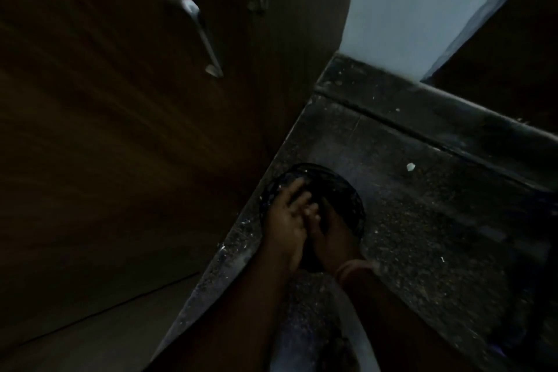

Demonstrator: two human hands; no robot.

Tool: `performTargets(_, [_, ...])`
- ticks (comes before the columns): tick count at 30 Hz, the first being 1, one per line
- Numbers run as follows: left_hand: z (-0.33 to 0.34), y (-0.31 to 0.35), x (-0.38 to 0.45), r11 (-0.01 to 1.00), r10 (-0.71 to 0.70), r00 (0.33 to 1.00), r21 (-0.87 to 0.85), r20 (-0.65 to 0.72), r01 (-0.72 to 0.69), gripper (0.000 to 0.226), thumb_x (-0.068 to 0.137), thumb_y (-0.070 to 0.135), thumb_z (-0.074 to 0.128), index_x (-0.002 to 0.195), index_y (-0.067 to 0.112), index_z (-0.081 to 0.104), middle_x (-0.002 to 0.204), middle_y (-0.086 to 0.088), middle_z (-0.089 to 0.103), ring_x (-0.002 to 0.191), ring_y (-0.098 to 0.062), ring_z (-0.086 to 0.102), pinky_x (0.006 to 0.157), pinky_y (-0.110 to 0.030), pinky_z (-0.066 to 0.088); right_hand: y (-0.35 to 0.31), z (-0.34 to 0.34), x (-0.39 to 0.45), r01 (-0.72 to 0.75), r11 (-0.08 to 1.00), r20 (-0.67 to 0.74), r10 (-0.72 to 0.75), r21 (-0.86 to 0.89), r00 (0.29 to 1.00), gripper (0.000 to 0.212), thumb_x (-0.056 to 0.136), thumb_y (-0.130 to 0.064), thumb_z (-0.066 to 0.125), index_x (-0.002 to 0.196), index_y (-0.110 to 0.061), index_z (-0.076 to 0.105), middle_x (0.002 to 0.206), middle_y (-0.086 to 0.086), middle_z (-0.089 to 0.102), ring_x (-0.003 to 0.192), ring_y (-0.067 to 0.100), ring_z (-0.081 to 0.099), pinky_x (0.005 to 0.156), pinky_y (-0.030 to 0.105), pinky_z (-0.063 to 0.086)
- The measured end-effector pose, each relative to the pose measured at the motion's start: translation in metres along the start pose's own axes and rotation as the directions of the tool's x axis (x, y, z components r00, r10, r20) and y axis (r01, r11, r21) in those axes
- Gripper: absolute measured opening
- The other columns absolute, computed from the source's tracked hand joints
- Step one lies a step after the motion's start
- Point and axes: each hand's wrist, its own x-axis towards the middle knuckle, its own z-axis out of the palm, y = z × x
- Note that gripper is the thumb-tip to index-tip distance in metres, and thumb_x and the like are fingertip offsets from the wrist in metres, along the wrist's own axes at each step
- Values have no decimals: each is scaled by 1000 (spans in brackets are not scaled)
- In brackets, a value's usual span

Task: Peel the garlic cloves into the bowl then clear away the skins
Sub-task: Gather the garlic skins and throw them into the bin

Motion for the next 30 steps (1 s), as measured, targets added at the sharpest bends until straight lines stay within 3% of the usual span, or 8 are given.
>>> performTargets(2, [0,9,-31,980,78,990,190,-113,-56,46,110,36,32,147,14,48,152,-10,49,133,-28,52,99,-36,44,-30,-26,-8,-44,999,-92,44,0,995,54,103,-52,40,122,-8,66,125,18,67,117,34,62,95,34,46])
performTargets(6, [20,33,-100,984,43,992,176,-120,-21,47,110,34,36,147,8,47,153,-12,47,139,-30,47,104,-37,41,-104,-70,-51,-41,999,-104,37,-33,994,39,108,-30,41,109,-4,71,109,19,71,99,34,66,76,30,43])
performTargets(13, [42,102,-238,949,227,970,243,-90,-200,22,104,20,54,92,12,70,93,-11,69,79,-18,61,67,-26,47,-221,-123,-169,148,989,-82,-147,11,986,30,107,-25,41,104,-17,69,95,5,67,76,18,54,69,28,37])
performTargets(16, [42,131,-315,933,282,955,259,-94,-250,26,102,18,57,78,16,67,74,-5,65,70,-17,59,67,-28,48,-261,-140,-215,208,977,-110,-211,-41,971,27,104,-21,44,91,-14,65,90,7,65,79,24,58,68,30,34])
performTargets(20, [21,165,-405,875,426,901,291,-87,-386,19,102,22,58,106,15,75,101,-4,73,94,-15,68,79,-28,55,-323,-149,-273,362,932,-77,-361,-2,929,21,102,-18,47,92,-13,65,94,7,63,85,26,59,72,34,39])
performTargets(23, [-4,188,-455,833,508,854,320,-115,-452,21,93,34,65,103,22,79,109,-6,75,105,-25,69,98,-47,56,-367,-145,-310,473,881,-21,-472,36,881,15,100,-17,51,102,-16,66,101,1,63,91,18,61,78,31,44])
performTargets(27, [-50,216,-524,749,638,743,384,-201,-540,16,99,15,61,104,11,76,97,-3,75,96,-21,70,71,-17,55,-417,-123,-362,600,799,59,-601,40,797,17,100,-17,54,110,-12,67,109,6,67,98,21,62,82,28,43])
performTargets(30, [-94,228,-559,701,700,666,427,-257,-572,23,102,12,54,112,11,75,105,-3,73,99,-19,69,66,-13,48,-442,-94,-402,657,752,128,-658,55,742,20,102,-22,53,116,-14,66,113,6,68,102,24,63,81,30,44])
